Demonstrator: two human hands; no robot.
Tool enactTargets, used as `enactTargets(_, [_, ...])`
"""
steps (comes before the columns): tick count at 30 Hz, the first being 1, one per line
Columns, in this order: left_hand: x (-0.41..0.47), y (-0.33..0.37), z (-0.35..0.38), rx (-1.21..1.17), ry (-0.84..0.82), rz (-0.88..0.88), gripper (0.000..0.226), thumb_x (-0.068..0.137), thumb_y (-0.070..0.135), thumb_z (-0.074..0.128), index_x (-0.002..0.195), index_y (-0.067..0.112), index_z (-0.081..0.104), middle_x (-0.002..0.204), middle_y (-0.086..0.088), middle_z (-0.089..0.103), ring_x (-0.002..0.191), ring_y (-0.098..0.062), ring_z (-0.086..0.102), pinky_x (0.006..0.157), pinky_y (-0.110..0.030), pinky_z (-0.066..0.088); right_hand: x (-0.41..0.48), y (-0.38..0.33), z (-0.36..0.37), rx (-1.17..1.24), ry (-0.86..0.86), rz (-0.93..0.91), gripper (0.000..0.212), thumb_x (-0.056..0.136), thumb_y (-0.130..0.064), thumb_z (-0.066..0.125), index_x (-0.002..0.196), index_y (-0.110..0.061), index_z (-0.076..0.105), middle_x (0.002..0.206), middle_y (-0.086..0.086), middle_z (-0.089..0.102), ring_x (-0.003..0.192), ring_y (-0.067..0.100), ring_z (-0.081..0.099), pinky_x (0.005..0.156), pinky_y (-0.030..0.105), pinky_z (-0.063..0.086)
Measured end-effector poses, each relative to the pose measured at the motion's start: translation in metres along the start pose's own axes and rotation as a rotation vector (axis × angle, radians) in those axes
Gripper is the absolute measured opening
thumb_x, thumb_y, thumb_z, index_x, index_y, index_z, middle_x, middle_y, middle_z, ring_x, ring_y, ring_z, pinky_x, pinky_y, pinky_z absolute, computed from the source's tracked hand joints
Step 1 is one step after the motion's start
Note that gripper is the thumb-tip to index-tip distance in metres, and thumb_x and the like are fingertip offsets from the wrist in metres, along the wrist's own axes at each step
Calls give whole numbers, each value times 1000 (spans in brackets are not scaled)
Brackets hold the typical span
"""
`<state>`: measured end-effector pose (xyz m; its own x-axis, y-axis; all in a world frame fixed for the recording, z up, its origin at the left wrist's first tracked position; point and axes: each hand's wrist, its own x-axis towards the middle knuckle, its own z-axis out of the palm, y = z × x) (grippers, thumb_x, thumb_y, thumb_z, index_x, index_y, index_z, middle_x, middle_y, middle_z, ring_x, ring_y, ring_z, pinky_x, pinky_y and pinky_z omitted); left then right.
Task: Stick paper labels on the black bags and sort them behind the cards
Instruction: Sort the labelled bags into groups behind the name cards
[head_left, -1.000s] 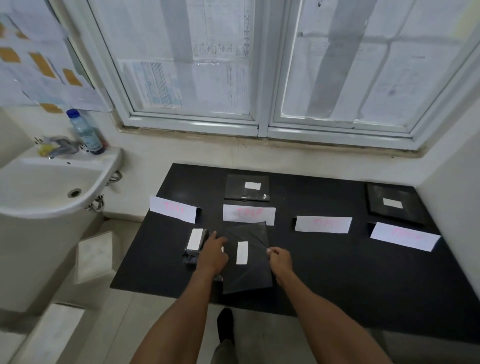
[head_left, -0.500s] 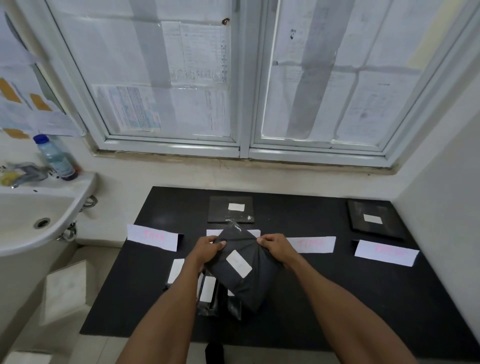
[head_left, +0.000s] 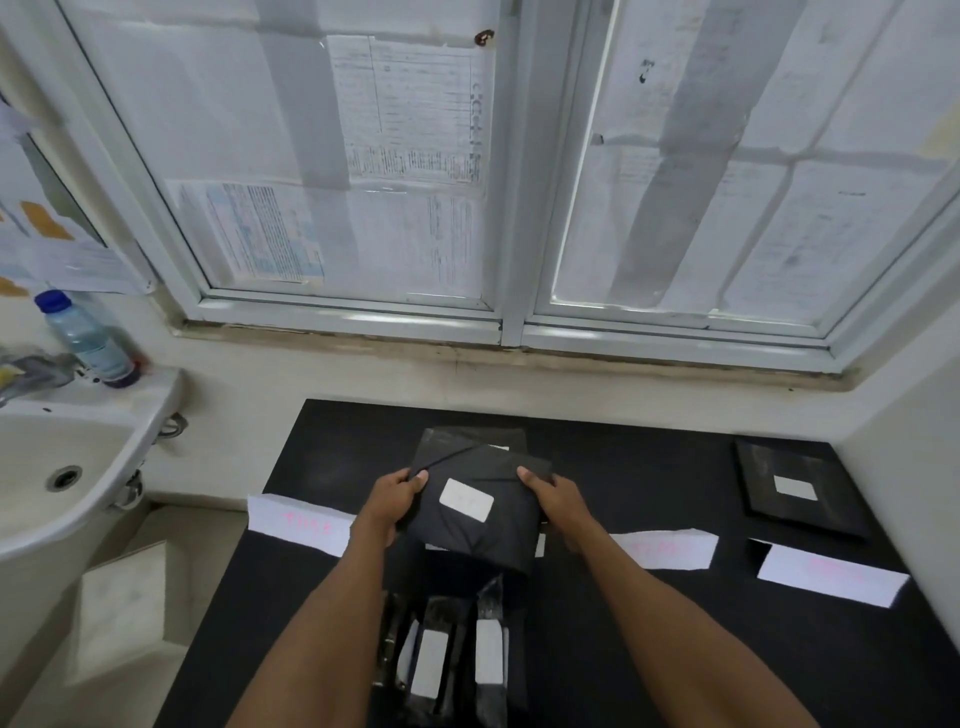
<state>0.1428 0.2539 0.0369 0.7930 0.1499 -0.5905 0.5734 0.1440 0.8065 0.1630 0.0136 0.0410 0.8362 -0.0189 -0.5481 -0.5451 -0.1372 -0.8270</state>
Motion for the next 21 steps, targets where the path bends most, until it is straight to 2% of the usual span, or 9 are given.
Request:
enactTargets(6, [44, 42, -20, -41, 106, 1, 28, 97, 20, 54, 120, 4, 58, 108, -14, 64, 94, -31, 62, 86, -43, 53, 38, -37, 38, 22, -91, 70, 27, 91, -19, 61, 113, -5, 63, 115, 12, 65, 92, 22, 64, 64, 29, 55])
enactTargets(10, [78, 62, -52, 57, 210, 27, 36, 97, 5, 49, 133, 2, 51, 127, -19, 58, 112, -34, 56, 95, -42, 48, 64, -54, 77, -56, -178, 128, 24, 91, -3, 53, 114, -2, 61, 113, 13, 63, 98, 27, 62, 64, 32, 55])
enactTargets(13, [108, 68, -83, 172, 262, 6, 43, 89, -11, 44, 131, -4, 52, 127, -19, 58, 104, -29, 56, 86, -34, 45, 85, -59, 116, -142, -199, 176, 12, 89, -9, 58, 100, -3, 61, 100, 11, 64, 84, 21, 62, 63, 31, 54])
enactTargets(15, [131, 68, -109, 214, 307, -46, 40, 88, -12, 45, 126, -8, 55, 124, -22, 59, 95, -24, 53, 80, -30, 42, 103, -60, 145, -246, -200, 183, 29, 90, -28, 62, 107, -5, 59, 86, 4, 59, 72, 15, 55, 58, 25, 45])
enactTargets(16, [139, 68, -119, 239, 327, -89, 37, 88, -10, 46, 124, -9, 56, 125, -25, 59, 92, -23, 52, 78, -30, 42, 109, -58, 155, -280, -210, 197, 43, 89, -37, 62, 116, -4, 57, 92, 4, 59, 76, 17, 55, 61, 25, 43])
enactTargets(18, [158, 67, -141, 309, 338, -182, 37, 91, -7, 45, 128, -9, 52, 131, -27, 55, 92, -22, 50, 71, -27, 46, 126, -57, 181, -294, -247, 244, 62, 86, -44, 63, 132, -3, 49, 124, 8, 56, 103, 23, 56, 75, 29, 45])
enactTargets(20, [175, 68, -159, 316, 375, -189, 39, 95, -3, 43, 132, -10, 48, 136, -25, 51, 103, -23, 55, 66, -25, 47, 145, -55, 204, -301, -291, 266, 66, 85, -42, 65, 136, -4, 46, 138, 7, 48, 116, 24, 51, 83, 30, 44])
enactTargets(21, [179, 70, -164, 324, 386, -190, 37, 95, 0, 43, 130, -10, 50, 135, -25, 52, 111, -27, 57, 71, -28, 48, 150, -55, 213, -299, -293, 256, 65, 84, -40, 67, 134, -3, 47, 138, 7, 49, 116, 23, 50, 84, 31, 45])
